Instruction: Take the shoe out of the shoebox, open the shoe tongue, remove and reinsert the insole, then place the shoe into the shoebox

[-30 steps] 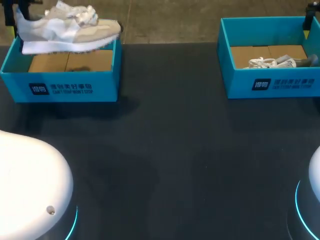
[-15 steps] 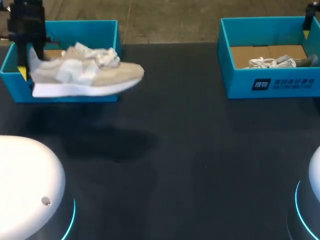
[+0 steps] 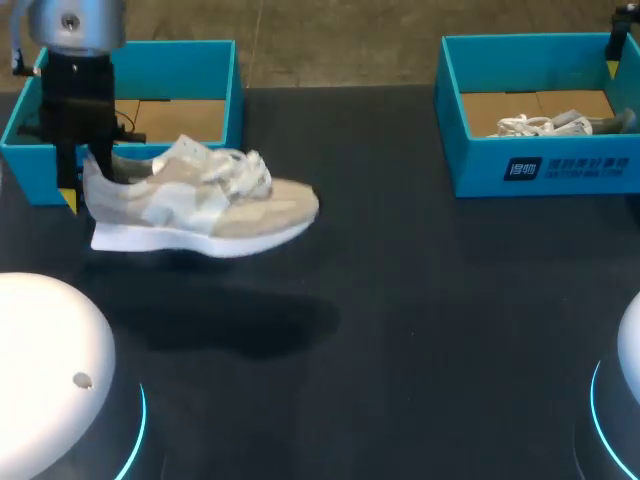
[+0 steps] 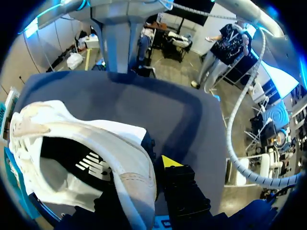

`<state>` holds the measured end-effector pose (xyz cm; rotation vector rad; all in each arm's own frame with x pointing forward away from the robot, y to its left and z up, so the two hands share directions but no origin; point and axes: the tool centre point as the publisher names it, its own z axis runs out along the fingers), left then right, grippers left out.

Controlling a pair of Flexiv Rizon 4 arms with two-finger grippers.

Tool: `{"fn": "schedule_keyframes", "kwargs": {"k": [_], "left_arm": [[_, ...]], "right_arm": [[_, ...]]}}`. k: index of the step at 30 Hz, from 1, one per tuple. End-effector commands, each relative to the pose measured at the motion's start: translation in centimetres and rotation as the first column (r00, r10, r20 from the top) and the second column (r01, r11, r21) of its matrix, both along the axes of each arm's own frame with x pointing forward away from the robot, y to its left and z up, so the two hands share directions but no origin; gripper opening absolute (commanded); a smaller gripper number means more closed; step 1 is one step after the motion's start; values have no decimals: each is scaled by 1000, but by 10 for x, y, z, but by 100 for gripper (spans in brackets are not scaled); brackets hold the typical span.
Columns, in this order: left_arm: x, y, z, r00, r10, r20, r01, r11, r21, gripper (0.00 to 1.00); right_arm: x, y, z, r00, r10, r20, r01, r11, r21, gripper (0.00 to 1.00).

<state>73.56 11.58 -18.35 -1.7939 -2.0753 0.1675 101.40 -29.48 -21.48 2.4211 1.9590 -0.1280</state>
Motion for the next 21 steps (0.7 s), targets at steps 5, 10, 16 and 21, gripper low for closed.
{"fn": "schedule_keyframes", "kwargs": {"k": [5,10,16,21], "left_arm": [[-5,-1,2,835,-133,534,100,991,91,0],[-13,-6,-4,836,-140,530,100,990,102,0],[-22,-30,-33,863,-136,487,122,991,61,0],[-29,-51,-51,878,-153,453,160,987,23,0]], "right_arm": [[-1,0,0,1000,-1,1,1,1000,-1,100],[-1,0,0,1000,-1,1,1,1000,-1,100],[-1,0,0,1000,-1,1,1,1000,-1,100],[-1,0,0,1000,-1,1,1,1000,-1,100]]}}
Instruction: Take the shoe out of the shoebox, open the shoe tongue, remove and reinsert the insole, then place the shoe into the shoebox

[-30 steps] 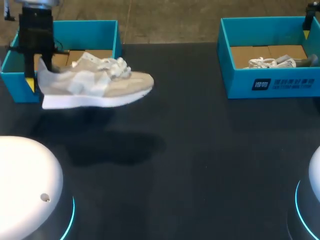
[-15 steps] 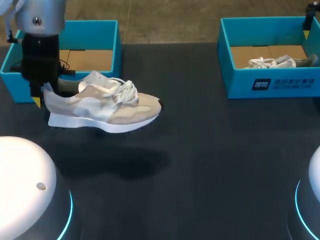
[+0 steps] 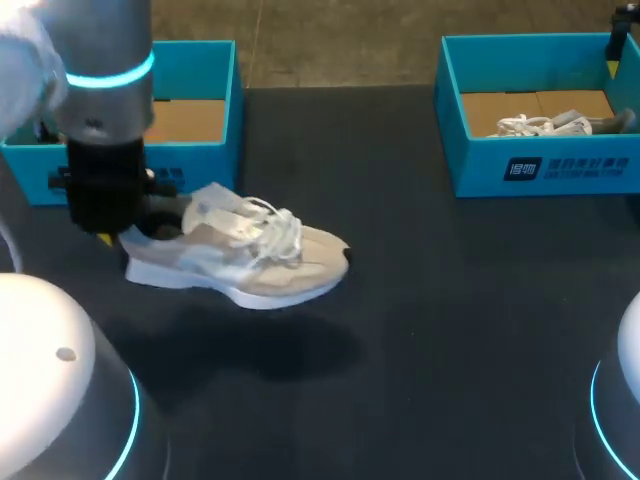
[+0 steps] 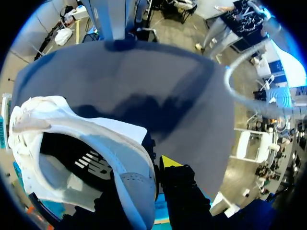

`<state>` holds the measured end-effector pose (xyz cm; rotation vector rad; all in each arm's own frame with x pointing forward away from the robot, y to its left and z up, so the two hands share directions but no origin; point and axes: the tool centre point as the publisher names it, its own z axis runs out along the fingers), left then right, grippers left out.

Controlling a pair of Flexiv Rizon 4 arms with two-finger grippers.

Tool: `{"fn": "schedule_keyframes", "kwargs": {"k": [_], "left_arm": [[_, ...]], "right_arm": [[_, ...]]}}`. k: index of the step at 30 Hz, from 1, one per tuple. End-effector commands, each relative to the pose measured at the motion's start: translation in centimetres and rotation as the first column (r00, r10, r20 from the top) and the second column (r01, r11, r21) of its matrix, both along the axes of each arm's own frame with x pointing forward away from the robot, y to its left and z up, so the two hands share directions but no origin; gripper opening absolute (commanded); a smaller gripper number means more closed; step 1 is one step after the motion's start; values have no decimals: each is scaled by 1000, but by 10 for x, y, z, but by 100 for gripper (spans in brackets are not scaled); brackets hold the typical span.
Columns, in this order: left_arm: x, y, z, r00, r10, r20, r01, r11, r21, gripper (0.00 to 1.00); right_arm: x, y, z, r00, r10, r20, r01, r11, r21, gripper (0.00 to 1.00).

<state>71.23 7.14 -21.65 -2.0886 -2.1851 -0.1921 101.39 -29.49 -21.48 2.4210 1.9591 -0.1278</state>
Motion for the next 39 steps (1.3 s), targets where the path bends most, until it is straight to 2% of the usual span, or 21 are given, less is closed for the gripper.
{"fn": "schedule_keyframes", "kwargs": {"k": [1,6,21,34,39], "left_arm": [[-6,-11,-22,994,-38,99,38,999,-6,0],[-7,-32,-44,994,-5,106,3,1000,15,0],[2,-83,-97,999,51,12,-51,999,-2,0],[-6,-117,-139,998,65,0,-65,997,35,0],[-7,-123,-151,995,96,-4,-96,995,36,0]], "right_arm": [[-1,0,0,1000,-1,1,1,1000,-2,100],[-1,0,0,1000,-1,1,1,1000,-2,100],[-1,0,0,1000,-1,1,1,1000,-2,100],[-1,0,0,1000,-1,1,1,1000,-2,100],[-1,0,0,1000,-1,1,1,1000,-2,100]]}}
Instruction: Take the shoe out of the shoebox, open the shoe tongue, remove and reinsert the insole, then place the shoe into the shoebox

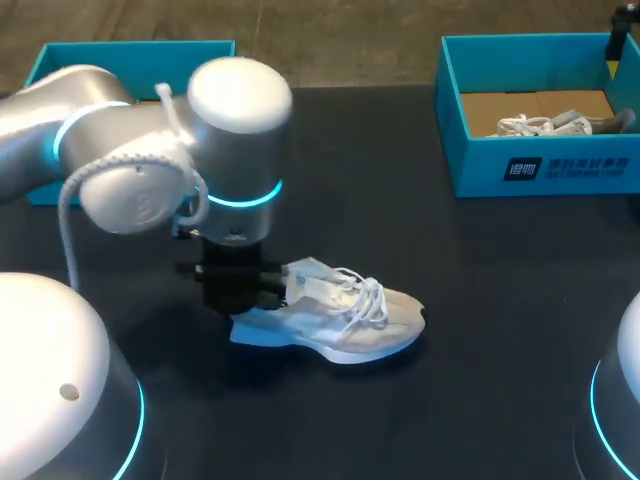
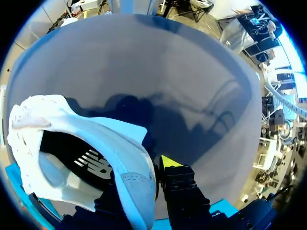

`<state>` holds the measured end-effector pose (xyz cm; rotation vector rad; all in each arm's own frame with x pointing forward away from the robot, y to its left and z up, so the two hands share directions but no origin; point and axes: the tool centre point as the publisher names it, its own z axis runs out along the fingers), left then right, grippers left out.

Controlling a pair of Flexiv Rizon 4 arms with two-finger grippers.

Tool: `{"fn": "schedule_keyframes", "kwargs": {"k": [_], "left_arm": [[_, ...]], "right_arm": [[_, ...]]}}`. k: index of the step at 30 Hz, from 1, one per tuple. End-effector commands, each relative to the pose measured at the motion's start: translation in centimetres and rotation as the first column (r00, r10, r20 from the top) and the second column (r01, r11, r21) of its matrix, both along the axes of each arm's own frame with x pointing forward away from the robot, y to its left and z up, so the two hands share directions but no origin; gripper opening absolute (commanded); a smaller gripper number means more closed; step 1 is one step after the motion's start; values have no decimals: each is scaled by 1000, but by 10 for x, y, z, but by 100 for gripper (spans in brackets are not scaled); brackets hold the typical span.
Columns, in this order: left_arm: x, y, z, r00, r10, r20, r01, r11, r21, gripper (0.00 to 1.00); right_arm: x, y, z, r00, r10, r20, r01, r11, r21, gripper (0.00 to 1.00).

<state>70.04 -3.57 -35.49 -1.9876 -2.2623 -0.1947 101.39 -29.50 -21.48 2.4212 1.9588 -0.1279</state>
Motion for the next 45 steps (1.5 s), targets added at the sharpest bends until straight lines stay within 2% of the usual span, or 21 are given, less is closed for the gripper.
{"fn": "schedule_keyframes", "kwargs": {"k": [1,8,21,29,45], "left_arm": [[5,-18,-16,1000,15,-11,-15,1000,25,0],[12,-28,-28,1000,17,-26,-17,1000,19,0],[19,-36,-38,1000,0,-17,0,1000,14,0],[20,-38,-39,999,-47,-17,47,998,-46,0],[9,-38,-37,986,-168,24,169,981,-98,0]], "right_arm": [[-1,0,0,1000,0,1,0,1000,-1,100],[-1,0,0,1000,0,1,0,1000,-1,100],[-1,0,0,1000,0,1,0,1000,-1,100],[-1,0,0,1000,0,1,0,1000,-1,100],[-1,0,0,1000,0,1,0,1000,-1,100]]}}
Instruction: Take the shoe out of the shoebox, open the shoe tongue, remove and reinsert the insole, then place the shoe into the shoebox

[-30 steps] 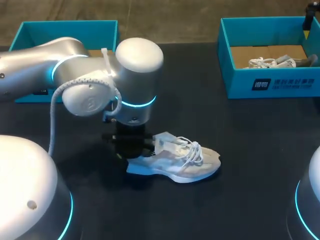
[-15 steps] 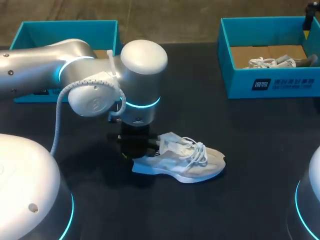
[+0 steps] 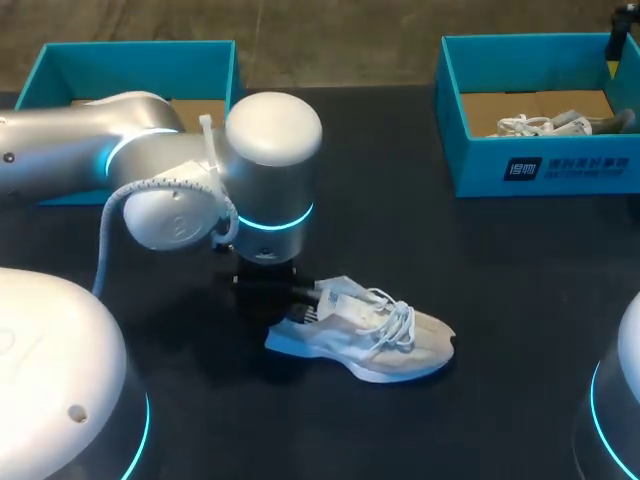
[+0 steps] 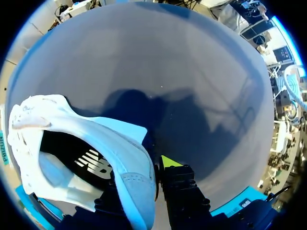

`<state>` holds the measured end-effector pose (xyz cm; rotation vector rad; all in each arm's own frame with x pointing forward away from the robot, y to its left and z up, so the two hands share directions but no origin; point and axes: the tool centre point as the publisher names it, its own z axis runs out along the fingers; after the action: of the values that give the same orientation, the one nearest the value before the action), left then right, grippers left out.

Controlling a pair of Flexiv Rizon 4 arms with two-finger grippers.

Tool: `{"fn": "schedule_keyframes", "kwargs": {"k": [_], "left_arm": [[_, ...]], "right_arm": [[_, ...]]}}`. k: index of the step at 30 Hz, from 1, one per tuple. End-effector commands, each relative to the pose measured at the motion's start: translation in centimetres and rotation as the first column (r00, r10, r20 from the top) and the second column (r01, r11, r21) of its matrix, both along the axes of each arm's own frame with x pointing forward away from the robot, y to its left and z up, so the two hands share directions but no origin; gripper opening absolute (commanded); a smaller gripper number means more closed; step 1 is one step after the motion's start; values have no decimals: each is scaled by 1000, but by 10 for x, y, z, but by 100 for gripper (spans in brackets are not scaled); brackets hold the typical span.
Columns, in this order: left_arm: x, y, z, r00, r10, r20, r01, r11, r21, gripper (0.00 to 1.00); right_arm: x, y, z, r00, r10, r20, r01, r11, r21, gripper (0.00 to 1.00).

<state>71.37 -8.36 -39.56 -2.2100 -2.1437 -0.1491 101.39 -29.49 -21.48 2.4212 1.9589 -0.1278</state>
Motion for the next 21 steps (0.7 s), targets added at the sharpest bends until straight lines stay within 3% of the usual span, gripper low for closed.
{"fn": "schedule_keyframes", "kwargs": {"k": [1,21], "left_arm": [[-5,11,4,1000,-13,0,13,999,-33,0],[-17,11,-1,998,-50,30,51,999,-18,0]], "right_arm": [[-1,0,0,1000,-1,1,1,1000,-2,100],[-1,0,0,1000,-1,1,1,1000,-2,100]]}}
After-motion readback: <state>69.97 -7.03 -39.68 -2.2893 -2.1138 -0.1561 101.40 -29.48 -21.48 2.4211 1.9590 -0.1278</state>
